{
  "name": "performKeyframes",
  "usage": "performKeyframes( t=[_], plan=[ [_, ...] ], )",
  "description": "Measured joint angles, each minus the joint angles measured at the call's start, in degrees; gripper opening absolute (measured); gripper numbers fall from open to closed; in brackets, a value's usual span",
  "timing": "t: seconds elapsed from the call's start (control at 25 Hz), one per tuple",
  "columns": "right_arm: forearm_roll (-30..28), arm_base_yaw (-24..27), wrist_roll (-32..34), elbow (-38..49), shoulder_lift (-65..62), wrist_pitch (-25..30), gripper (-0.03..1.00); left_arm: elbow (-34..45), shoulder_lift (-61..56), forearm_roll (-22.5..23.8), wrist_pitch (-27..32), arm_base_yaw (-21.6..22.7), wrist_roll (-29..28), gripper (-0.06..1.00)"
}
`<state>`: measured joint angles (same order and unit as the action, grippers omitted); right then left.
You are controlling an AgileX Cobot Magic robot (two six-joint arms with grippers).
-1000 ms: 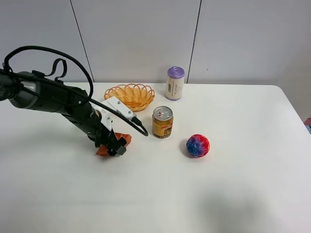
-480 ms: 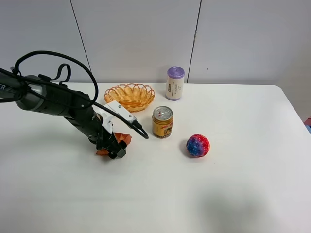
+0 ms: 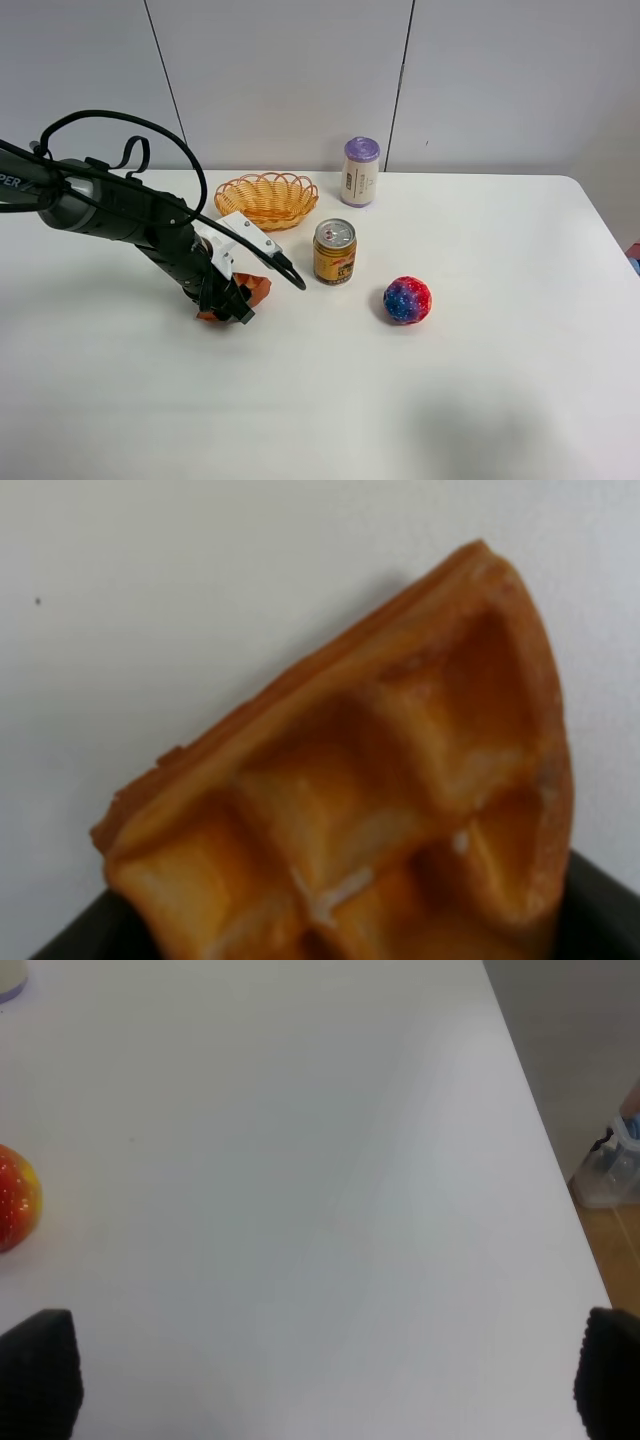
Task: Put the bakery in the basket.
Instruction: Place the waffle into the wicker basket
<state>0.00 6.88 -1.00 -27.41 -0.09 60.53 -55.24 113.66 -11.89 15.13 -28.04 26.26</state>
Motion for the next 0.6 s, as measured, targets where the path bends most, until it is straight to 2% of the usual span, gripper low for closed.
performKeyframes(
  t=[0.2, 0.36, 0.52, 0.6],
  plan=[
    [0.0, 0.0, 0.0, 0.0, 0.0, 0.0, 0.99, 0.0, -1.3, 0.0, 1.5, 0.0, 0.0, 0.63],
    [0.0, 0.0, 0.0, 0.0, 0.0, 0.0, 0.99, 0.1, -8.3, -0.1, 3.2, 0.0, 0.0, 0.63],
    [0.0, 0.0, 0.0, 0.0, 0.0, 0.0, 0.99, 0.1, -16.5, -2.9, 5.2, 0.0, -1.3, 0.63],
    [0.0, 0.0, 0.0, 0.0, 0.0, 0.0, 0.99, 0.1, -19.5, -4.0, 4.6, 0.0, -3.8, 0.63]
  ],
)
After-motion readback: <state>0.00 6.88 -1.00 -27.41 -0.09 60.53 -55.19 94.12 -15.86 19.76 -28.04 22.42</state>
